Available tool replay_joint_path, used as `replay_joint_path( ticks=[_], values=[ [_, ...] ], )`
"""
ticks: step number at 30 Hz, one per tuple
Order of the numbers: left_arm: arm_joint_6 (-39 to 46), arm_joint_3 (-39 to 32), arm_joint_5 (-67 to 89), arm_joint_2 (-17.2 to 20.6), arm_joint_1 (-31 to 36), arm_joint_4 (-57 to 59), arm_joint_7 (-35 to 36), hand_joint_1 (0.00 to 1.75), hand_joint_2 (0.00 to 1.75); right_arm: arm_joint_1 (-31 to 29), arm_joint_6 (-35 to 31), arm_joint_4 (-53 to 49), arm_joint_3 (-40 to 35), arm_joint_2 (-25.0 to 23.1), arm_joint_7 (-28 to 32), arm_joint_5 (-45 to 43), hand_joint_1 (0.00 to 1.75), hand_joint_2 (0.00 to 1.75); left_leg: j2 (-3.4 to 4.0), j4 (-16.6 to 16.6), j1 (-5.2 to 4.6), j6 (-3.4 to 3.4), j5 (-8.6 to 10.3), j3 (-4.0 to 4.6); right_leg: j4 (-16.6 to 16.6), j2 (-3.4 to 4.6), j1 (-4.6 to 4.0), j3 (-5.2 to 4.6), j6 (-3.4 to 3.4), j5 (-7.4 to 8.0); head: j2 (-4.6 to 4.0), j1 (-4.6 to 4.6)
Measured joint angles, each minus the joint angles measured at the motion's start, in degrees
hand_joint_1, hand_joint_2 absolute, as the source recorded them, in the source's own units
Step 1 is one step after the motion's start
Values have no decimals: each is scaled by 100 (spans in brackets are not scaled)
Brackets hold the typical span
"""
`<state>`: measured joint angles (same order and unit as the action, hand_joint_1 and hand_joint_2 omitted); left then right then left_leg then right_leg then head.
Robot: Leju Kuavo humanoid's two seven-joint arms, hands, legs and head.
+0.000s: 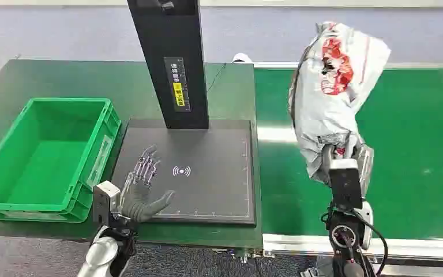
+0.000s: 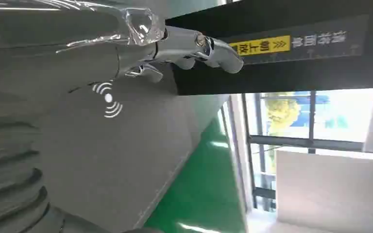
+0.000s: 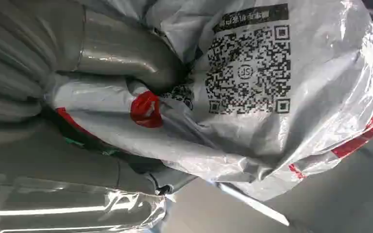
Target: Moved the parcel from conveyor to table for the left to box.
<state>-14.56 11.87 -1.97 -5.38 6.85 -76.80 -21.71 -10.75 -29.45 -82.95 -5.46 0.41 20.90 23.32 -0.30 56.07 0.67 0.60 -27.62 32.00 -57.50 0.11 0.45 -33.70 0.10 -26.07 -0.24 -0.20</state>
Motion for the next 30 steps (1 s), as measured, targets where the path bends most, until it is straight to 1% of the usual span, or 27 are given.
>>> replay_joint_path(
  ticks=[3,4,5,7,8,10,12,16,21,25,29,30],
  values=[
    [91,0,-33,-22,35,17,-96,0,175,84,-368,-314,4,-92,507,-257,175,175,1,0,0,0,0,-1,0,0,0,0,0,0,0,0],
    [177,0,-28,-31,46,20,-144,0,175,120,-441,-413,4,-94,666,-348,175,175,1,-1,0,0,0,0,0,0,0,1,0,0,0,-2],
    [287,0,-22,-39,58,20,-194,0,175,140,-365,-493,-4,-98,738,-393,175,175,1,-1,0,0,0,0,0,0,0,1,0,0,0,0],
    [505,-11,2,-52,93,20,-304,0,175,140,78,-594,-99,-72,613,-435,175,175,6,-1,0,0,0,-1,0,3,0,2,-1,1,0,0],
    [740,-33,37,-63,116,-15,-439,0,175,133,1075,-612,-288,11,160,-481,175,175,3,-2,1,0,0,-1,0,2,-1,4,-1,1,0,0],
    [842,-57,53,-63,133,-59,-529,0,175,93,2092,-570,-545,132,-275,-301,175,175,0,-1,1,0,1,-1,0,1,-1,4,-1,1,0,-2],
    [861,-70,17,-63,164,-70,-568,0,175,43,2780,-467,-827,258,-489,54,175,175,0,-1,1,0,2,-1,0,-1,-1,4,0,1,0,0],
    [929,-114,-11,-63,191,-94,-592,0,175,-17,3140,-235,-1132,354,-659,331,175,175,-4,-1,1,0,2,2,0,-6,-1,4,0,0,0,0],
    [1100,-136,-57,-61,207,-138,-627,0,175,-103,4116,29,-1515,521,-1122,672,175,175,-4,-1,0,0,1,3,0,-6,0,2,0,0,0,-2],
    [1150,-162,-61,-57,206,-175,-616,0,175,-158,4264,241,-1733,603,-1201,735,175,175,-5,-1,1,0,1,4,0,-7,0,2,0,0,0,0],
    [1272,-177,-15,-50,252,-168,-454,0,175,-396,4987,521,-2051,722,-1255,656,175,175,-1,-1,1,0,2,3,0,-4,-1,2,0,1,0,-2],
    [1272,-192,-20,-48,271,-168,-446,0,175,-480,5056,619,-2160,737,-1262,645,175,175,-1,-1,1,0,3,1,0,-4,-1,3,0,2,0,0]
  ],
)
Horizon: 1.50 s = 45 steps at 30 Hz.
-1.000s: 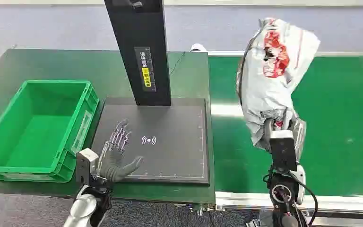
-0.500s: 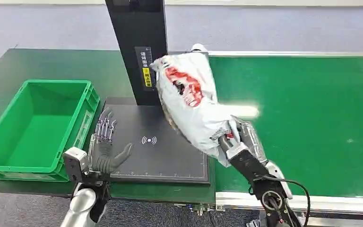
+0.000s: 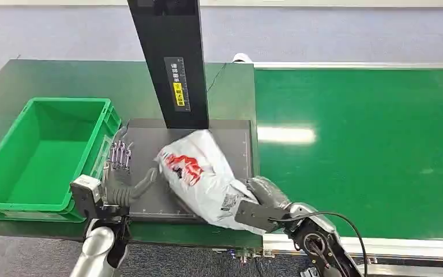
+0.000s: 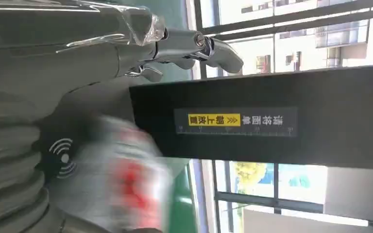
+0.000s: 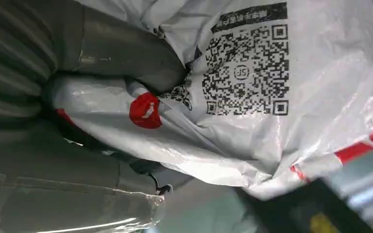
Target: Moved the parcel from conveyor to table for the left to box.
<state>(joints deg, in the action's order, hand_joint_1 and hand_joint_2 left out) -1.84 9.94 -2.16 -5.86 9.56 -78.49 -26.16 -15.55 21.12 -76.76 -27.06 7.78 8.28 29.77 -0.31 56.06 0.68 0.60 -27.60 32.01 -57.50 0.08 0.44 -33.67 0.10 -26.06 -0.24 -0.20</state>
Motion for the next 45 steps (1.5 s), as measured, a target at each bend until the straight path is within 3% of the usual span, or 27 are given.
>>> replay_joint_path(
  ticks=[9,13,14,15,23,32,37,45],
  values=[
    [74,-22,-28,2,46,-4,55,0,175,-553,157,629,-564,85,-278,-68,175,175,-1,1,0,0,0,0,0,-1,0,-1,0,0,0,0],
    [81,-20,-28,-13,80,-4,118,0,175,-756,469,972,-849,103,-16,-449,175,175,-2,1,0,0,0,0,0,-1,0,0,0,0,0,0],
    [81,-15,-26,-13,79,-4,127,0,175,-776,509,1014,-907,105,79,-549,154,175,-1,1,0,0,0,0,0,-1,0,0,0,0,0,0],
    [75,-7,-16,-13,79,-4,138,0,175,-794,513,1053,-952,105,157,-640,2,175,-1,1,0,0,0,0,0,-1,0,0,0,0,0,0],
    [-402,317,512,48,74,37,234,0,175,-1023,-44,1377,-985,-88,461,-1128,0,175,-1,1,0,0,0,-1,0,-1,0,0,0,0,0,0],
    [-1281,728,1167,210,154,446,393,0,175,-774,-427,1475,-436,-383,1347,-1598,0,175,-1,1,0,0,0,0,0,0,0,-3,0,0,0,-2],
    [-1753,945,1876,352,130,501,542,0,175,-412,-1006,1337,27,-529,1364,-1565,0,175,0,0,0,0,0,1,0,0,0,-2,0,-1,0,-2],
    [-1989,1539,2778,465,275,865,658,0,175,-121,-1226,1261,499,-682,1202,-1432,0,175,0,1,-1,0,0,-1,0,1,1,-2,0,0,0,0]
  ],
)
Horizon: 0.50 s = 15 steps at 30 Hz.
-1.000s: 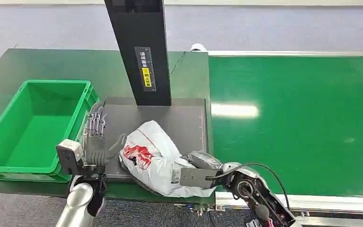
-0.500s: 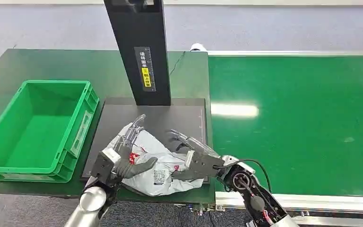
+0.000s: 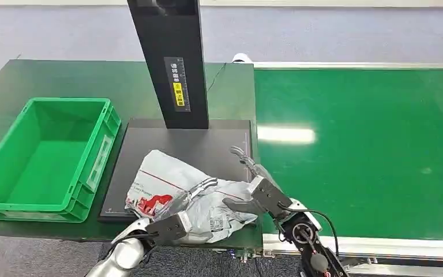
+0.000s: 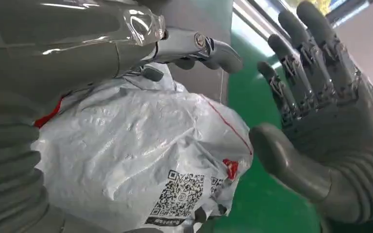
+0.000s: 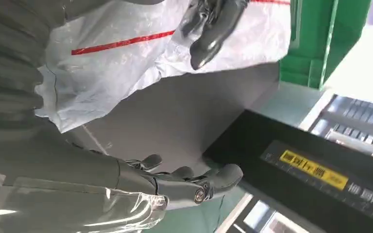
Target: Moved the parcel from conveyor to table for the left to box.
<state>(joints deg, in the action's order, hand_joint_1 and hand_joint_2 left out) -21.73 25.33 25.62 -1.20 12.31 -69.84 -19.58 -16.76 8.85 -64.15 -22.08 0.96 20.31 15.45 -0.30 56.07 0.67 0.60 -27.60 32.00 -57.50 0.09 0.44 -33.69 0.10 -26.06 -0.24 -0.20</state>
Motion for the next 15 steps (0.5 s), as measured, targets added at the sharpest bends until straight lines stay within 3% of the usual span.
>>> replay_joint_path(
  ticks=[11,12,13,15],
  values=[
    [203,221,643,24,148,179,328,5,175,326,-129,-413,385,-120,-302,175,0,175,-1,0,0,0,0,1,0,-1,0,0,0,0,0,-2],
    [199,238,678,24,163,193,352,136,175,338,-127,-437,415,-134,-302,175,0,175,-1,0,0,0,0,0,0,-1,0,0,0,0,0,0],
    [201,256,695,22,182,210,374,169,175,356,-120,-459,444,-147,-304,173,0,175,-1,0,0,0,0,0,0,-1,0,0,0,0,0,0],
    [247,289,737,20,207,234,420,175,175,395,-114,-503,481,-166,-302,164,0,175,-1,0,0,0,0,-1,0,-1,0,1,0,0,0,0]
  ],
)
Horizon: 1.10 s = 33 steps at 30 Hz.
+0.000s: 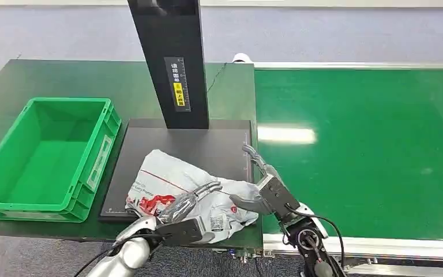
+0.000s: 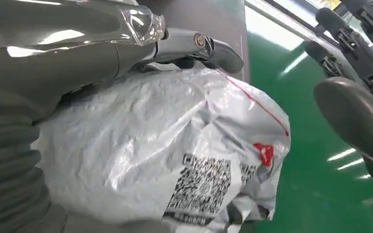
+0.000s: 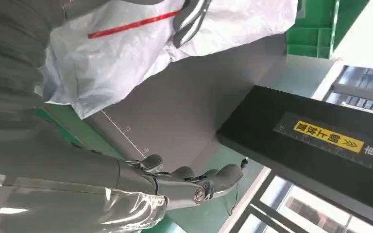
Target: Moved the parcel from conveyor to table for the left to box.
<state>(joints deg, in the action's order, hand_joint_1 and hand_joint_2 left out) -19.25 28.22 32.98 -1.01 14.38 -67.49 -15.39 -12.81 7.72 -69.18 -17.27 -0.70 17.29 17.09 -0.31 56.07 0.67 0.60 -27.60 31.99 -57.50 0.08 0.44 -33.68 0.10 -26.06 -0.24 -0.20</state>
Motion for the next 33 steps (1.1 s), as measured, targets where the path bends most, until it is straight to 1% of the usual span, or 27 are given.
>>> replay_joint_path(
  ticks=[3,8,14,21,22,24,27,30,33],
  values=[
    [133,17,88,-9,13,24,20,175,175,87,55,-118,79,-26,2,-68,0,175,0,0,0,0,0,0,0,0,0,0,0,0,0,-2],
    [275,17,181,-28,21,24,-159,175,175,190,181,-304,203,-42,35,-179,0,175,0,0,0,0,0,0,0,0,0,0,0,0,0,-2],
    [332,20,236,-59,37,24,-238,175,175,250,188,-417,280,-81,72,-197,0,175,0,0,0,0,0,0,0,0,0,0,0,0,0,0],
    [608,20,335,-72,-5,-72,-496,175,175,377,0,-651,431,-142,450,-461,0,175,0,0,0,0,0,0,0,0,0,0,0,0,0,0],
    [866,17,495,-72,-34,-131,-549,175,175,410,-72,-714,476,-157,498,-500,0,175,0,0,0,0,0,1,0,0,0,-1,0,0,0,-2],
    [1648,-2,912,-72,-111,-314,-642,175,175,502,-173,-857,577,-192,562,-549,0,175,0,-1,0,0,-1,2,0,0,0,-1,0,-1,0,-2],
    [2525,-133,1132,-72,-277,-757,-813,175,175,620,-216,-1027,695,-225,621,-640,0,175,1,-1,0,1,-1,4,0,0,0,-1,0,-1,0,0],
    [2998,-271,1152,-72,-461,-1271,-1038,175,175,664,-225,-1102,763,-225,638,-693,0,175,0,-1,0,1,-2,4,0,0,0,-2,0,-2,0,-2],
    [3395,-381,1325,-72,-584,-1703,-1108,175,175,708,-225,-1141,793,-225,660,-715,0,175,0,-1,0,0,-2,3,0,0,0,-1,0,-1,0,2]
  ],
)
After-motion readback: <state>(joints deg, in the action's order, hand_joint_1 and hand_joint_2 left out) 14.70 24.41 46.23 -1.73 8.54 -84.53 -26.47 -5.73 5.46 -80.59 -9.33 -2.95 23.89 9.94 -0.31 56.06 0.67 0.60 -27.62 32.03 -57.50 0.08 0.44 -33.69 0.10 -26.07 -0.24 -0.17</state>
